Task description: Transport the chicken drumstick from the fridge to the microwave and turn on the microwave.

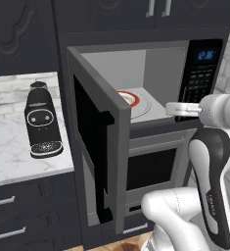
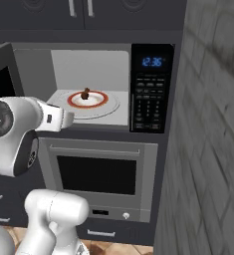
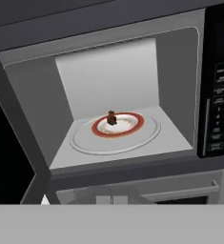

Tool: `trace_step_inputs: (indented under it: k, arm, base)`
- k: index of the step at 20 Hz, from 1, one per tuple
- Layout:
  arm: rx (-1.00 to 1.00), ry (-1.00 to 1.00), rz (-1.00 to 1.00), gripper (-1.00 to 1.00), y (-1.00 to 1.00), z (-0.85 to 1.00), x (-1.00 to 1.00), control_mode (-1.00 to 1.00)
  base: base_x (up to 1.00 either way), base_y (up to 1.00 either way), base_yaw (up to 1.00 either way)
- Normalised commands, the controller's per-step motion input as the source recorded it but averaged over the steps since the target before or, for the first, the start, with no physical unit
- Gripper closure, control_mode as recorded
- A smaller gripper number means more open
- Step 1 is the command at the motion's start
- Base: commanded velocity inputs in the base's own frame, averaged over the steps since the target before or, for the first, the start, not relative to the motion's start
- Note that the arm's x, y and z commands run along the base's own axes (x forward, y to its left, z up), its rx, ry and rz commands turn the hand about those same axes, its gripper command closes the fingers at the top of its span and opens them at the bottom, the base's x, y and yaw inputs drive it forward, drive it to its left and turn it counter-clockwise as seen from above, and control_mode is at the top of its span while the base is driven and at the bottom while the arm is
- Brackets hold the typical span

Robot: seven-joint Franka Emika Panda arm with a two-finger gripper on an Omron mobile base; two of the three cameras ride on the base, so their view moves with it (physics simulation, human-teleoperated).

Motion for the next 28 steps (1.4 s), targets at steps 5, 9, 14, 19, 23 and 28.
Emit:
trace_step_inputs:
  k: [5, 9, 14, 19, 23, 28]
  arm:
    - [0.00, 0.02, -0.02, 1.00, 0.00, 0.34, -0.20, -1.00]
    - [-0.01, 0.03, 0.00, 1.00, 0.00, 0.20, -0.21, -1.00]
    - [-0.05, 0.02, 0.00, 1.00, 0.00, 0.06, -0.23, -1.00]
    - [-0.09, 0.00, 0.00, 1.00, 0.00, 0.00, -0.25, -1.00]
    - [-0.08, 0.01, 0.00, 1.00, 0.00, 0.09, -0.26, -1.00]
    - [-0.04, 0.02, 0.00, 1.00, 0.00, 0.19, -0.28, -1.00]
  base:
    - [0.00, 0.00, 0.00]
    - [0.00, 0.00, 0.00]
    - [0.00, 0.00, 0.00]
    - [0.00, 0.00, 0.00]
    - [0.00, 0.00, 0.00]
    - [0.00, 0.00, 0.00]
